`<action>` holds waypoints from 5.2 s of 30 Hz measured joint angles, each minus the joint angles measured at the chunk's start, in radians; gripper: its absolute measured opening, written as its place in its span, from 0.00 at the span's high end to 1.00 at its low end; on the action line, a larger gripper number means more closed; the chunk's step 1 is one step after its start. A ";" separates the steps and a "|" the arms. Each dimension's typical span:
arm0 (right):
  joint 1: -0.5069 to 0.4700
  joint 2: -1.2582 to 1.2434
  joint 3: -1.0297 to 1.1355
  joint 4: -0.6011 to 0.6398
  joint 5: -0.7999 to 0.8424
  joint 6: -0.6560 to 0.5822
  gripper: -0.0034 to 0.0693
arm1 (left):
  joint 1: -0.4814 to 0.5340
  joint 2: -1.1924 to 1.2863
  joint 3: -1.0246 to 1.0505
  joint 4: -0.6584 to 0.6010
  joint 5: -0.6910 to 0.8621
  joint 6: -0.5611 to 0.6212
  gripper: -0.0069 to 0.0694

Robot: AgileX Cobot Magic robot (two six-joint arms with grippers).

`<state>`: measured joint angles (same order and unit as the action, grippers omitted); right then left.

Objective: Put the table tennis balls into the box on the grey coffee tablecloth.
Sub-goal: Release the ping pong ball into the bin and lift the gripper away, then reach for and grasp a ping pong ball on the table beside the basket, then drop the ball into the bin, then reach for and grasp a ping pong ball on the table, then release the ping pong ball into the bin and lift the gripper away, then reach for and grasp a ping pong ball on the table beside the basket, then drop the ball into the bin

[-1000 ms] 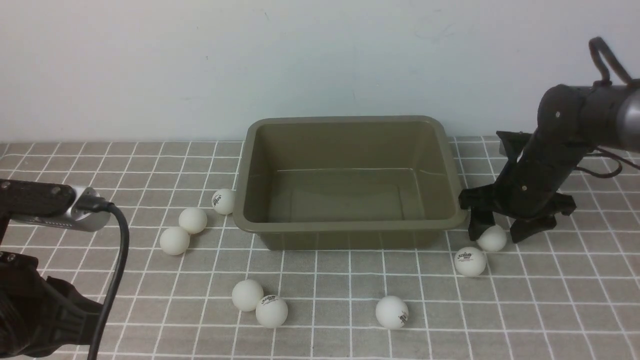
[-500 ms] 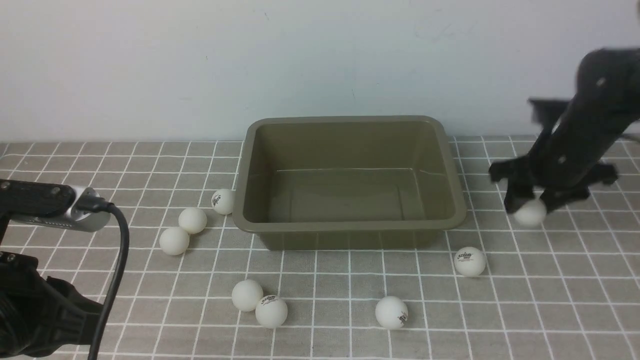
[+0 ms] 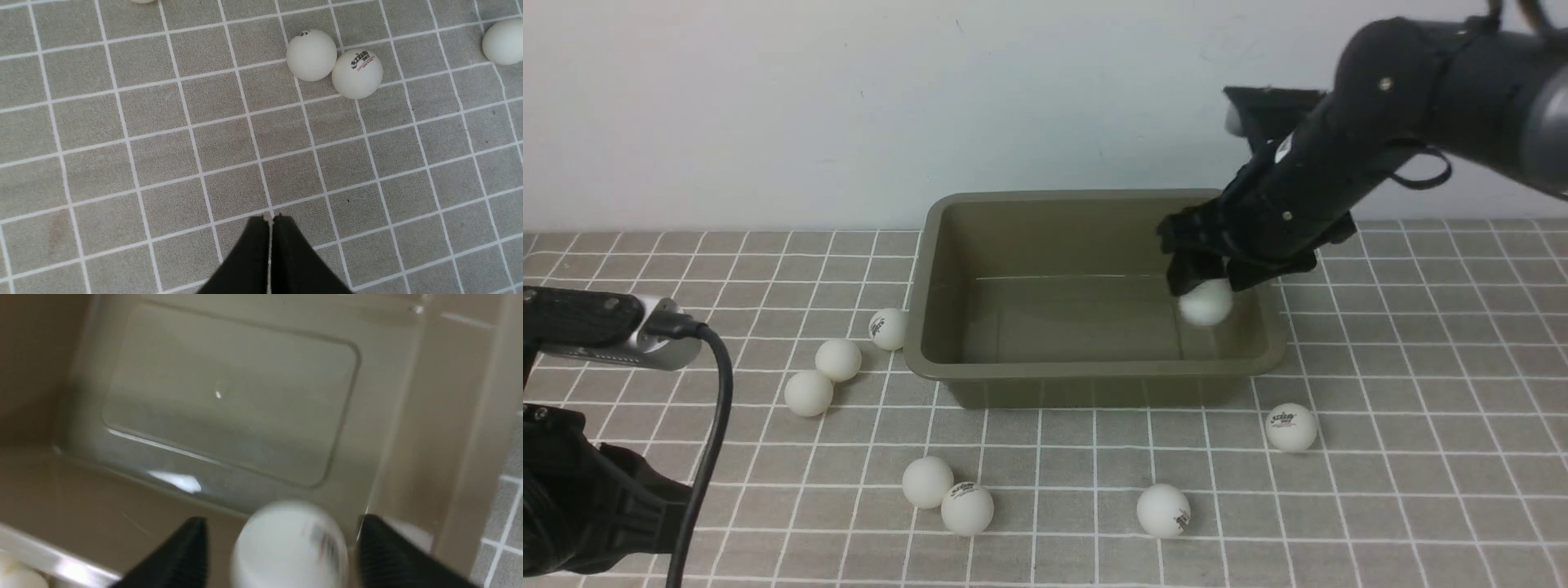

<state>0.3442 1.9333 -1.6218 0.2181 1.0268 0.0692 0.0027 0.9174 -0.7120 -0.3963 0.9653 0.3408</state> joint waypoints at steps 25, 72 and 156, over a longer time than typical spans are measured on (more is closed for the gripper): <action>-0.260 -0.450 0.477 -0.022 0.069 -0.103 0.96 | -0.338 0.647 -0.283 0.005 -0.125 -0.009 0.72; -0.156 -0.020 0.483 0.127 -0.300 -0.241 0.23 | -0.358 0.708 -0.622 0.045 -0.238 -0.081 0.45; 0.104 -0.413 0.587 0.061 -0.023 -0.156 0.42 | -0.455 0.749 -0.691 0.044 -0.043 -0.104 0.46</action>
<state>0.4485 1.5205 -1.0350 0.2793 1.0039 -0.0864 -0.4528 1.6667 -1.4029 -0.3518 0.9218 0.2372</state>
